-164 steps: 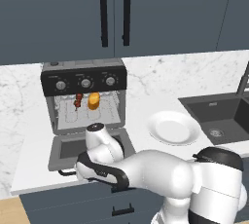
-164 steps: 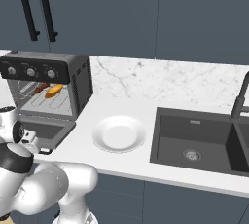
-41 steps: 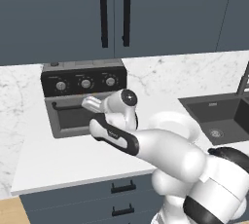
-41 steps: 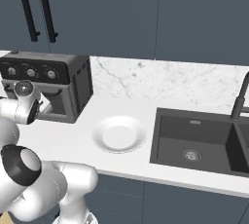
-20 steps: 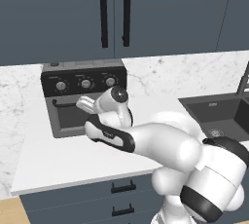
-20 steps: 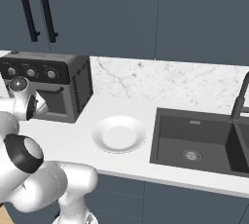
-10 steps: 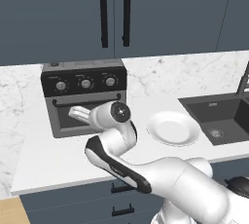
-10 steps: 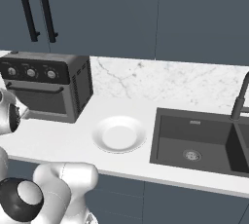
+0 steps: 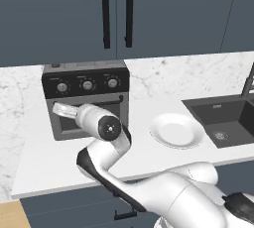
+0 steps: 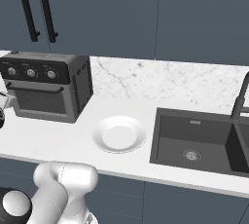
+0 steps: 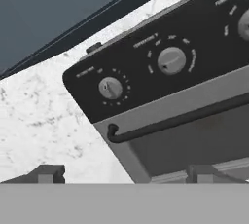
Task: Pick up the kebab skewer and baguette bread, and place them inside the toaster oven. Close the toaster oven door and start by setting the timer.
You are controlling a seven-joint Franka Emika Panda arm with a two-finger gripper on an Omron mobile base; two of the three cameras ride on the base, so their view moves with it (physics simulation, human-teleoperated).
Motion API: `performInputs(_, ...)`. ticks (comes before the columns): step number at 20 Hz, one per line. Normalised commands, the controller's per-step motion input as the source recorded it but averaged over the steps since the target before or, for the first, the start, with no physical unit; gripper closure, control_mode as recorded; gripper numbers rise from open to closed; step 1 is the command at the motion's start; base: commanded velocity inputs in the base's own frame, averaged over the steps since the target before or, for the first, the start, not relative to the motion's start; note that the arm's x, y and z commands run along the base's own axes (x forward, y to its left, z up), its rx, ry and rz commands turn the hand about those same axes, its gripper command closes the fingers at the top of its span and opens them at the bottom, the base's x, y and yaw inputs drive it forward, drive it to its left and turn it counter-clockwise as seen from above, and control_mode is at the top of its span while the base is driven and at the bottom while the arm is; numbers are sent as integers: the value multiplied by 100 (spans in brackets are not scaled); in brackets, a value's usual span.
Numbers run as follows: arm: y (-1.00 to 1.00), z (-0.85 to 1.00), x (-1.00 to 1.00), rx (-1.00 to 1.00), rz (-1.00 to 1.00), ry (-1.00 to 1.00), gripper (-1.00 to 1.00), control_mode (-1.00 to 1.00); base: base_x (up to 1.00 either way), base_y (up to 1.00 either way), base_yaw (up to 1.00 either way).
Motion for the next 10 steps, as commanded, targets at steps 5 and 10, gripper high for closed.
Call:
performInputs(5,31,61,-7,-1,-1,-48,-100,-100,0,0,0)
performInputs(10,9,44,-3,0,0,-22,-100,-100,0,0,0)
